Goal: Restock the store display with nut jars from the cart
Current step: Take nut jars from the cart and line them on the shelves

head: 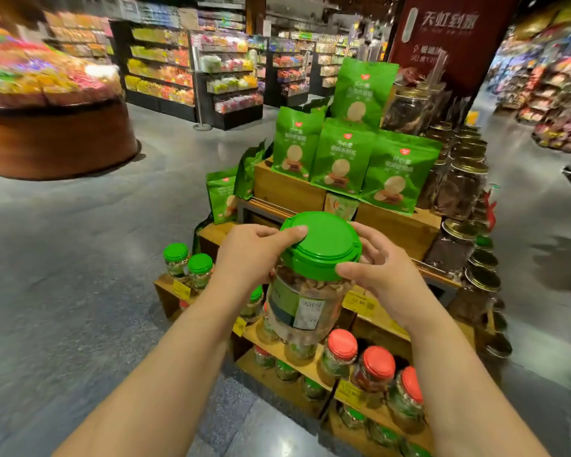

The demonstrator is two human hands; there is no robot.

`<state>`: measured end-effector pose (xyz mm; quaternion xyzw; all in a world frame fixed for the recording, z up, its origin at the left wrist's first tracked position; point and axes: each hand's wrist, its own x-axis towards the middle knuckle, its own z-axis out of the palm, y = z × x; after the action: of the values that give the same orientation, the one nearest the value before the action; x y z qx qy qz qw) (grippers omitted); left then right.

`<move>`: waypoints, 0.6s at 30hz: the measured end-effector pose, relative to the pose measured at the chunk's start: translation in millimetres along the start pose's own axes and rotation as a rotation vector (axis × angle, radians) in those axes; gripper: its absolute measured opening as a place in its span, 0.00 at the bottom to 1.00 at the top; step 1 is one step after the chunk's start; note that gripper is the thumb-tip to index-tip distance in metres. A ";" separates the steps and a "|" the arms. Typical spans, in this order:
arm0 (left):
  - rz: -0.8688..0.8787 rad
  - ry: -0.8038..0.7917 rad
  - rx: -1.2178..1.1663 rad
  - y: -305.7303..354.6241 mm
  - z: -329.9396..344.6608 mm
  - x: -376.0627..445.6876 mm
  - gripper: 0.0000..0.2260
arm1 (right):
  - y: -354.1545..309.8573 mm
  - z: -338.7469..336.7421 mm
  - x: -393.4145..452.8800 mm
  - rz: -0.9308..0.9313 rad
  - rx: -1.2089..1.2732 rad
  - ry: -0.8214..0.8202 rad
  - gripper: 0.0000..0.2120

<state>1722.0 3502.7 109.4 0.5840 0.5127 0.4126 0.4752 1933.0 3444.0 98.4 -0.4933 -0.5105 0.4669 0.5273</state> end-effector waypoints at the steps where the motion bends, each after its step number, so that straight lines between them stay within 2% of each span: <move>1: 0.008 0.004 0.013 -4.0 -19.3 4.1 0.29 | 1.1 18.4 5.9 -0.001 0.008 -0.001 0.47; 5: 0.023 0.010 0.035 -20.7 -87.9 21.5 0.31 | 5.3 86.4 25.4 -0.016 0.000 -0.013 0.46; 9: 0.009 0.038 0.019 -35.9 -143.3 37.7 0.30 | 7.9 144.6 38.5 -0.045 -0.043 0.008 0.38; 18: 0.018 0.009 -0.086 -56.9 -215.7 54.8 0.15 | 14.0 219.9 57.5 -0.013 -0.077 0.043 0.44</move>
<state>1508.5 3586.8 98.3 0.5656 0.4913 0.4413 0.4938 1715.9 3512.0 87.1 -0.5199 -0.5198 0.4326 0.5218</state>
